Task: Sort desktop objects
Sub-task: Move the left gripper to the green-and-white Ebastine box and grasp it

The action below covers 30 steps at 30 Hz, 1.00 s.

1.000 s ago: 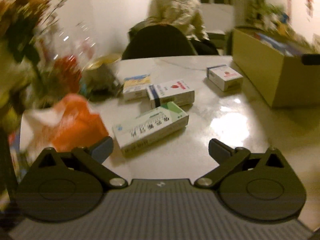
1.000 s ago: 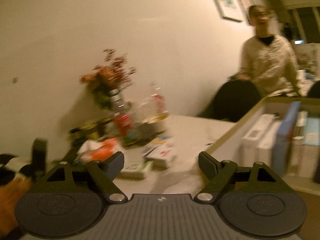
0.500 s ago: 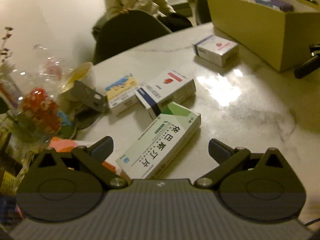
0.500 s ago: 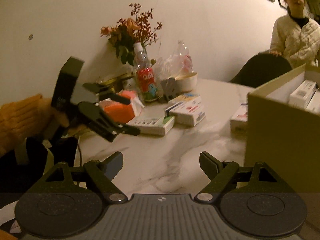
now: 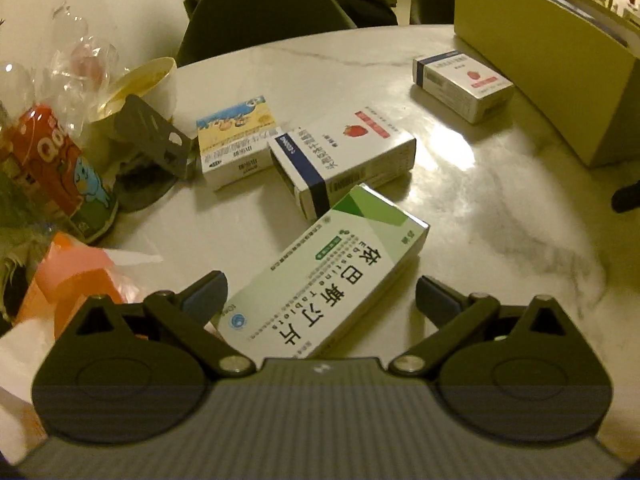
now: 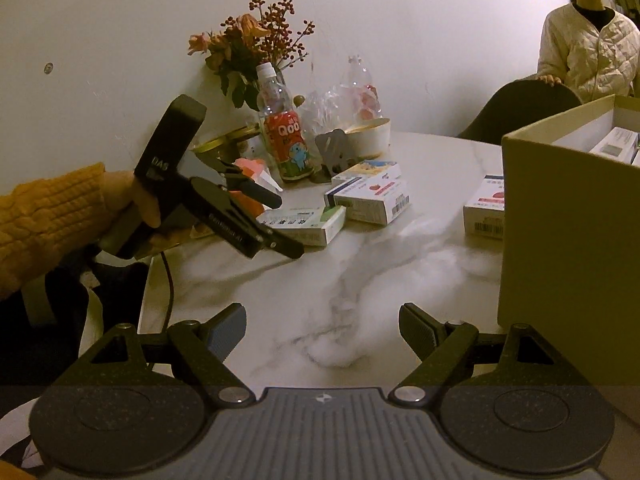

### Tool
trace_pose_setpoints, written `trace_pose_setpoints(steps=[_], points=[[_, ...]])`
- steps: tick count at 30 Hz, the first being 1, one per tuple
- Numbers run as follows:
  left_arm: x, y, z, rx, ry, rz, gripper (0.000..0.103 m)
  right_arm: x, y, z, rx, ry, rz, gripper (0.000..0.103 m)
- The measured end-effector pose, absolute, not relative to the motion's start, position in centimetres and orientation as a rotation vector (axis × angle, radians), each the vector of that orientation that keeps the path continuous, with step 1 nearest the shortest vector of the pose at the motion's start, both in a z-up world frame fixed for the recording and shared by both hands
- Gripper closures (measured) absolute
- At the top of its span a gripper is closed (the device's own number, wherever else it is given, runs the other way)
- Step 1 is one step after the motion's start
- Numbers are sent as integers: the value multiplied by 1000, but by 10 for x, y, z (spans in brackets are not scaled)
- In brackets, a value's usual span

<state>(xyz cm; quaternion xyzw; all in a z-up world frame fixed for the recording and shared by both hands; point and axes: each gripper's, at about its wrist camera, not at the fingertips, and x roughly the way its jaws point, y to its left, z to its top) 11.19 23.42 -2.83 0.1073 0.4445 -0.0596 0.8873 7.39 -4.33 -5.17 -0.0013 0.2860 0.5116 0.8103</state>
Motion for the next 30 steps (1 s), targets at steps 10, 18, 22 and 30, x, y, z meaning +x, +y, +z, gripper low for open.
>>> trace_pose_setpoints(steps=[10, 18, 22, 30], points=[[92, 226, -27, 138, 942, -154, 30, 76, -42, -54, -6, 621, 1077, 17], [70, 211, -27, 58, 912, -110, 55, 78, -42, -55, 17, 638, 1085, 17], [57, 199, -26, -4, 879, -112, 55, 81, -43, -56, 58, 659, 1100, 17], [29, 174, -18, -147, 786, -93, 55, 96, -54, -58, 249, 742, 1127, 17]])
